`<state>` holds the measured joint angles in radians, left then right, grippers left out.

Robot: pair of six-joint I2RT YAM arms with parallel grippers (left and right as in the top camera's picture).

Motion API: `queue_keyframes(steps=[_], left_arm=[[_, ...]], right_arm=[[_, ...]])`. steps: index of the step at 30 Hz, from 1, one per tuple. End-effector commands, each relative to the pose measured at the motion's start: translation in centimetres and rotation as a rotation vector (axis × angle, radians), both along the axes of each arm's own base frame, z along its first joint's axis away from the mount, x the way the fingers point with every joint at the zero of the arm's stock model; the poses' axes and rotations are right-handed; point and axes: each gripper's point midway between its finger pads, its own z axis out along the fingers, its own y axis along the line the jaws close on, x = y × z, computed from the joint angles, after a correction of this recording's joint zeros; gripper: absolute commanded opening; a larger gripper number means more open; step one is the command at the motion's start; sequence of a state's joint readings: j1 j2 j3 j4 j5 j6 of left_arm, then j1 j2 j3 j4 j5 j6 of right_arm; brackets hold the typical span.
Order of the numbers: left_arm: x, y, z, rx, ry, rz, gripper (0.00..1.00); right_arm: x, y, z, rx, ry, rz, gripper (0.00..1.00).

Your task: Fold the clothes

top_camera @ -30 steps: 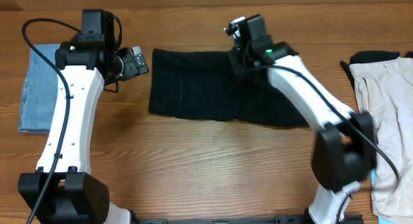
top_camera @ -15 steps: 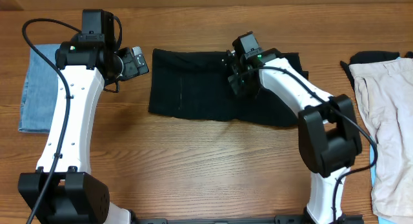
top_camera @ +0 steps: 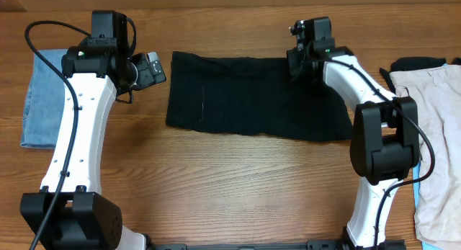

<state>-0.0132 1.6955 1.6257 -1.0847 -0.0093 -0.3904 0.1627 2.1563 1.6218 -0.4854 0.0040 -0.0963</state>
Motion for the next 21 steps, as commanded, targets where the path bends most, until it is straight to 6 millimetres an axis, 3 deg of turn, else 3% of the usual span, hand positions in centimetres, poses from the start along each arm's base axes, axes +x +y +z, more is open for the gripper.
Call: queue_keyframes(steps=[1,3,5,8,10,13,21], left_arm=[[0.1,0.2,0.2,0.009,-0.006,0.003,1.00],[0.1,0.2,0.2,0.009,-0.006,0.004,1.00],[0.1,0.2,0.2,0.009,-0.006,0.004,1.00],[0.1,0.2,0.2,0.009,-0.006,0.003,1.00],[0.1,0.2,0.2,0.009,-0.005,0.004,1.00],[0.1,0.2,0.2,0.009,-0.006,0.004,1.00],[0.1,0.2,0.2,0.009,-0.006,0.004,1.00]], right_arm=[[1.7,0.7,7.7,0.032,-0.094,-0.006,0.04],[0.1,0.5,10.2,0.026,-0.059,-0.006,0.04],[-2.2,0.1,10.2,0.012,0.024,-0.006,0.04],[-6.0,-0.7,7.3,-0.022,0.214,-0.009,0.04],[-7.5,-0.9,4.7,-0.037,0.299,-0.010,0.04],[-8.1,-1.0,1.2,-0.045,0.350,-0.010,0.04],[-7.1,-1.1,-2.4,-0.055,0.321,-0.018,0.04]])
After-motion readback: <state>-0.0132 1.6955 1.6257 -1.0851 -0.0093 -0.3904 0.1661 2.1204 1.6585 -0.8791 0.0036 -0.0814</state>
